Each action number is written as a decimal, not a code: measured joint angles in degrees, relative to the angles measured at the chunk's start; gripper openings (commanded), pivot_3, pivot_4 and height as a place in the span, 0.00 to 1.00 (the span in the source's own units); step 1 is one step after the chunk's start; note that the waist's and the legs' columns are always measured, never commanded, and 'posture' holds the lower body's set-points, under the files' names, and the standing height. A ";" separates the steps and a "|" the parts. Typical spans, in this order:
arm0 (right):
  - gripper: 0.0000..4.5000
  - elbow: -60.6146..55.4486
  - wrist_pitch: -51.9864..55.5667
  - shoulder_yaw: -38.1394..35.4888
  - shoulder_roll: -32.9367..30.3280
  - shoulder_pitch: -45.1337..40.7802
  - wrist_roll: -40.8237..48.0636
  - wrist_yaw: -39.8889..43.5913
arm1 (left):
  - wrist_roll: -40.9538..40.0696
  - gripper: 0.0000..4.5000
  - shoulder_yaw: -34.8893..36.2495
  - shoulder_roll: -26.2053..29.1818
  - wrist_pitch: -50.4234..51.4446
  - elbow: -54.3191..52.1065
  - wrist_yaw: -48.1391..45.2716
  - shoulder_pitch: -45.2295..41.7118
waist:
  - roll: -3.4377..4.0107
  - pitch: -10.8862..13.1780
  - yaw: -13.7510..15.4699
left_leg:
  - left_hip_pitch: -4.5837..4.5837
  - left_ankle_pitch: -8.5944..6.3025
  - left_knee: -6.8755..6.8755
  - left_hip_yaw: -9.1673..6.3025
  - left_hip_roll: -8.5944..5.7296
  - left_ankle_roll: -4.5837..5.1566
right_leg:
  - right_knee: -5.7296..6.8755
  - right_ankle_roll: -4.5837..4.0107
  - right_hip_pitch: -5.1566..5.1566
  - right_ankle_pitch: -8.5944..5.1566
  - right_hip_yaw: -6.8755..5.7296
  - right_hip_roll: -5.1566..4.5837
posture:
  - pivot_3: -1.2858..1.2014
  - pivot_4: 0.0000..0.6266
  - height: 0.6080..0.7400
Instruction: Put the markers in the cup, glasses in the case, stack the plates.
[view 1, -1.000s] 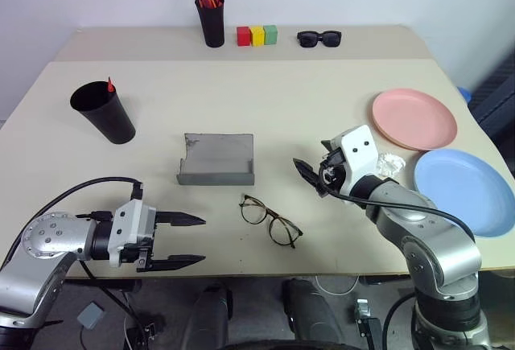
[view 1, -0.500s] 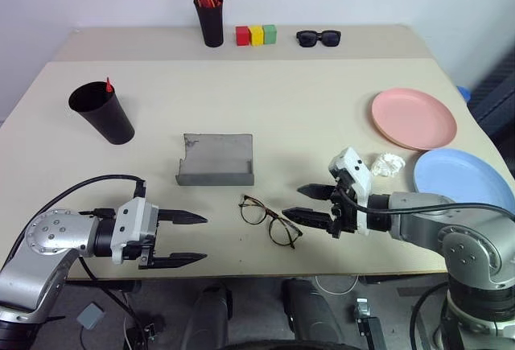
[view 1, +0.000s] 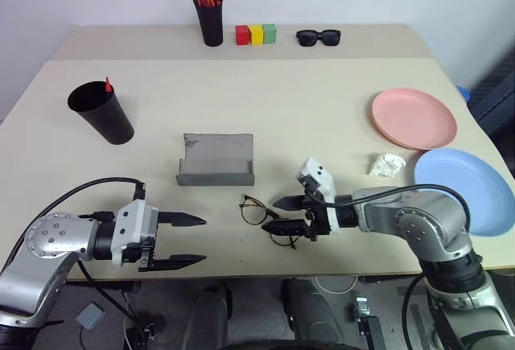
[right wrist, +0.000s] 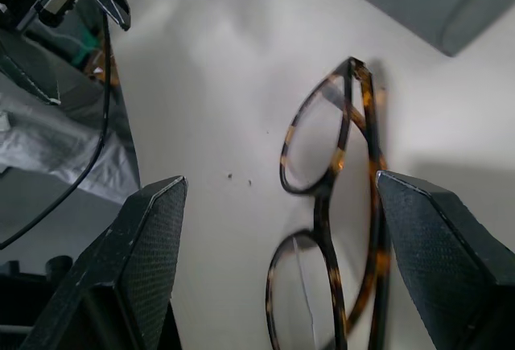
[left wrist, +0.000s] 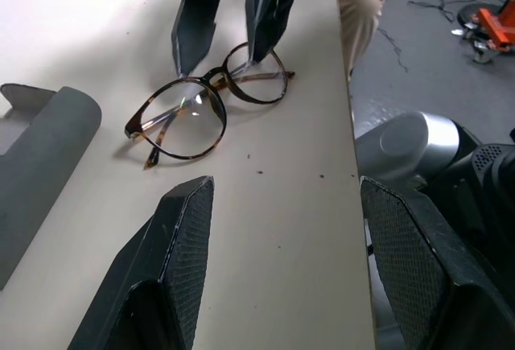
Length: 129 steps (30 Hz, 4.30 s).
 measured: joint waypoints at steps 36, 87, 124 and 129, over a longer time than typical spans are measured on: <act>0.00 0.56 -0.21 4.08 -1.85 -1.93 -1.49 4.34 | -0.01 0.66 0.28 0.01 0.10 -2.33 3.01 2.78 | -0.01 0.00 0.02 | -0.01 0.00 0.01 -0.01 0.00 0.01 | -0.01 0.01 0.00 0.01 -0.01 0.00 | 0.52 0.24 1.00; 0.00 45.28 -53.91 -1.38 23.02 -20.76 -20.95 19.16 | -16.39 0.66 16.74 -12.32 18.49 -14.80 28.59 15.20 | 0.03 0.01 -1.41 | 0.05 -0.01 -0.01 -0.07 -0.01 0.02 | 0.13 0.21 -0.01 0.14 -0.05 0.02 | 0.52 0.24 1.00; 0.99 52.16 -60.73 -1.68 24.79 -19.31 -28.69 21.82 | -15.75 0.66 16.73 -13.51 17.57 -14.69 31.78 10.71 | 0.03 0.01 -1.39 | 0.12 -0.01 0.04 -0.07 -0.01 0.01 | 0.27 0.22 0.00 0.15 -0.04 0.03 | 0.52 0.24 1.00; 1.00 44.00 -55.91 -5.80 21.81 -17.35 -25.70 19.27 | -15.75 0.54 16.95 -13.34 18.85 -10.92 36.84 1.96 | 0.01 0.00 -1.16 | 0.19 -0.01 0.08 -0.14 -0.04 0.01 | 0.53 0.24 0.00 0.15 -0.06 0.03 | 0.52 0.24 1.00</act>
